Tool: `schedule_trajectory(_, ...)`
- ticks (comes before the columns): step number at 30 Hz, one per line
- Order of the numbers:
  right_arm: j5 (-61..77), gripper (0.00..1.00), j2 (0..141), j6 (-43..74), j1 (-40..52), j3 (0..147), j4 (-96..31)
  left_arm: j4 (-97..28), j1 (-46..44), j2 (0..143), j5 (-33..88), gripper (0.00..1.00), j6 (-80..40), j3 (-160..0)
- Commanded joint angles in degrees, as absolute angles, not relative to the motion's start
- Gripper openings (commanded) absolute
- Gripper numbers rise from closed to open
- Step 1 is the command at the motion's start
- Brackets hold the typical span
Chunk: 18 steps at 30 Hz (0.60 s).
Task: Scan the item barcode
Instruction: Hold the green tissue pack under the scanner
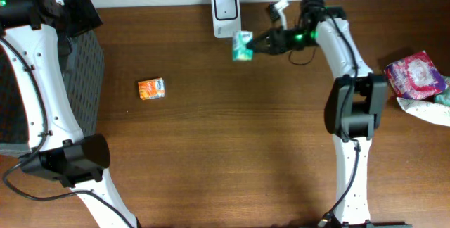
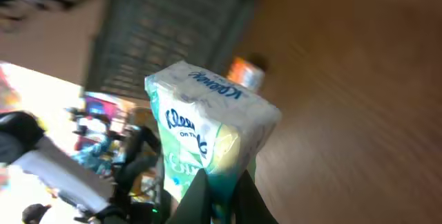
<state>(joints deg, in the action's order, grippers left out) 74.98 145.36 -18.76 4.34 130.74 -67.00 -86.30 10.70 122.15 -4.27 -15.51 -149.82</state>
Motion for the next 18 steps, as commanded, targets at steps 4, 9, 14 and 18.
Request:
schedule_trajectory(4,12.6,0.04,144.6,1.0,12.9,146.6,-64.6,-86.2,11.0,121.8,-3.9,0.99,-15.8,-150.0)
schedule_trajectory(9,-8.4,0.04,145.0,-16.2,18.9,147.5,-44.4,-86.2,11.0,121.8,-3.9,0.99,-15.8,-150.0)
schedule_trajectory(14,-6.0,0.04,147.8,-22.5,20.7,145.5,-32.0,-86.2,11.0,121.8,-3.9,0.99,-15.8,-150.0)
schedule_trajectory(18,-5.0,0.04,148.9,-28.7,21.4,145.1,-31.7,-86.2,11.0,121.8,-3.9,0.99,-15.8,-150.0)
